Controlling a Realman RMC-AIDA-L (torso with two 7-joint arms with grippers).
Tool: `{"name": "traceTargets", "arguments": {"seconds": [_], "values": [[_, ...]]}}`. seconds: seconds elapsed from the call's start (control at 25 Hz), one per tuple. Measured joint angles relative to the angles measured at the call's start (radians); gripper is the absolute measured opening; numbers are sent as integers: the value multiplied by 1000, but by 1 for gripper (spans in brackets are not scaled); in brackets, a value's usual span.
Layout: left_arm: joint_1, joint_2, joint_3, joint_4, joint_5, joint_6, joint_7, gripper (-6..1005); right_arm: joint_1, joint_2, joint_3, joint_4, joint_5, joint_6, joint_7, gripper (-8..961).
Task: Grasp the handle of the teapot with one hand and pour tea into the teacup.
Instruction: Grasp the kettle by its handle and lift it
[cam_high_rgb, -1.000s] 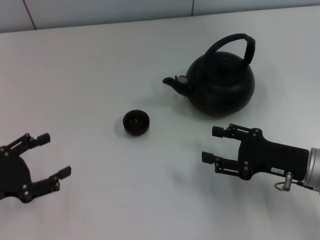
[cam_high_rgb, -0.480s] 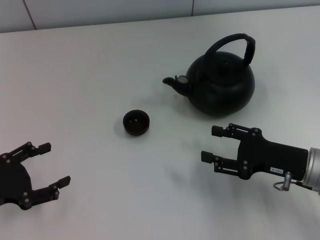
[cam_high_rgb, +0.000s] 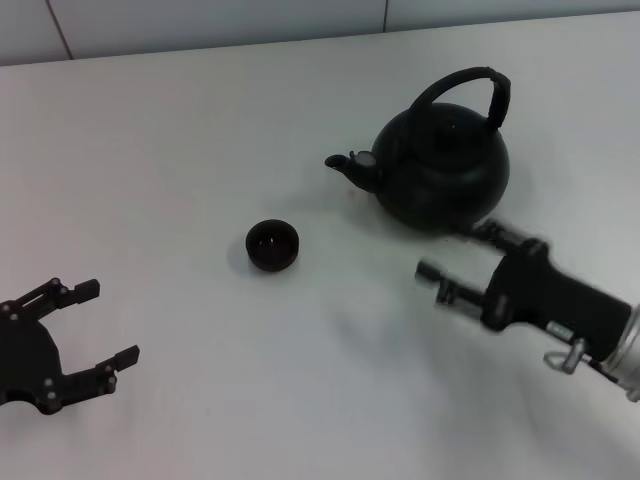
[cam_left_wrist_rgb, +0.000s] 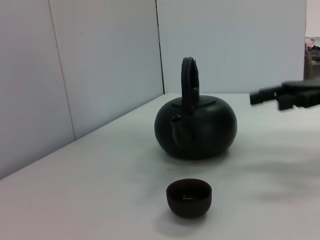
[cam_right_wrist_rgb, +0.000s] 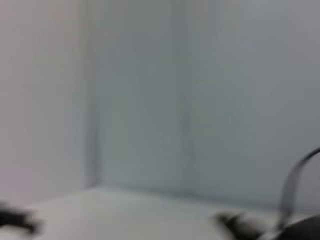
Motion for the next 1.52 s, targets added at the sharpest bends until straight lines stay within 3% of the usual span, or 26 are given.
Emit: {"name": "traceTargets", "arguments": {"seconds": [0.24,0.4,0.88,1.24,1.52], "values": [[-1,4,-2,0,-2,2,-5,861,-105,4,382,227,10,21,-327,727],[-2,6,-2,0,-3,3,-5,861,-146,6,515,329,10,81,-453,727],[-5,3,-2,0,-11,4,-5,861,-128,-1,545,326,10,122,-472,728],[-3,-5,-14,0,-19,3,-4,861,-19,-2,533,168,-2,150,-300,728],[-1,-11,-26,-3,-27,3,1,861,57,-5,530,125,-11,228,-276,729]]}}
